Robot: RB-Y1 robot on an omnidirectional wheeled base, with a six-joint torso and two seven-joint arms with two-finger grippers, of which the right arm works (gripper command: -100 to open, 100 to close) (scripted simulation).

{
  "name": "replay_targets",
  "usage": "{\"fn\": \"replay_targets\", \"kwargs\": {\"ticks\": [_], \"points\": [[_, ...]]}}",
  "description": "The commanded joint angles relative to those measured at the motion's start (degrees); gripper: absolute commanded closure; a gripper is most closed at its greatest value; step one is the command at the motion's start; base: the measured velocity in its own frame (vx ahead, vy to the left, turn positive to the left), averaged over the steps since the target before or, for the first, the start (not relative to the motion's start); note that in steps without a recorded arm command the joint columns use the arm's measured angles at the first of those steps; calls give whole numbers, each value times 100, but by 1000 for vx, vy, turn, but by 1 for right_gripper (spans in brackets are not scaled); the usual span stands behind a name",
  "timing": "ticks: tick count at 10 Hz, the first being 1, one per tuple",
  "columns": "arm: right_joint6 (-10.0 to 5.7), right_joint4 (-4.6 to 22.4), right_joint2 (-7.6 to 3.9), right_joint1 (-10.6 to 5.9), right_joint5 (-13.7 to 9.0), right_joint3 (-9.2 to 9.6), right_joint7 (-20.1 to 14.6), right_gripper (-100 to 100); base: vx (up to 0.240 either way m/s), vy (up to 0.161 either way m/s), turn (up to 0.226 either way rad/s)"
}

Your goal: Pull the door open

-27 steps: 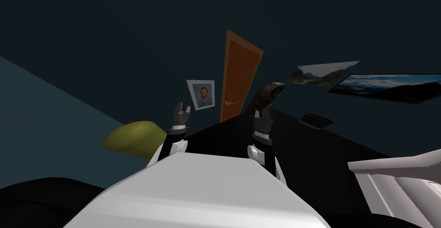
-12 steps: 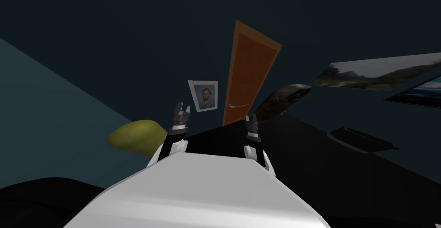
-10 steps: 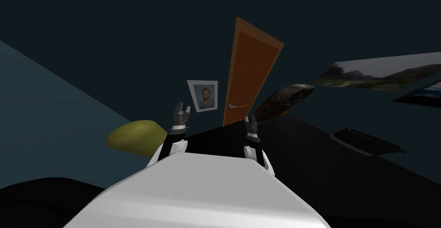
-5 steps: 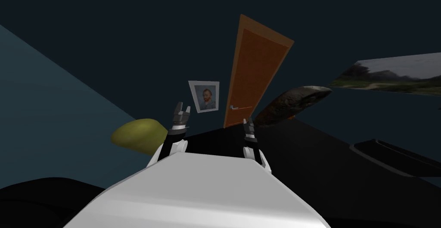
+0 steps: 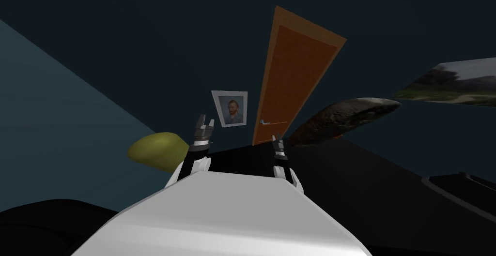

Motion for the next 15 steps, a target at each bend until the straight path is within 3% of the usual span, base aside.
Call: {"fn": "replay_targets", "kwargs": {"ticks": [1,4,8,15], "points": [[-39,255,-45,-71,-9,13,-39,-100,45,-28,64],[-164,797,-161,-235,-33,47,-139,-100,75,-59,142],[-248,1237,-238,-343,-48,69,-206,-100,55,-49,66],[-486,2353,-450,-652,-93,132,-395,-100,62,-54,93]]}}
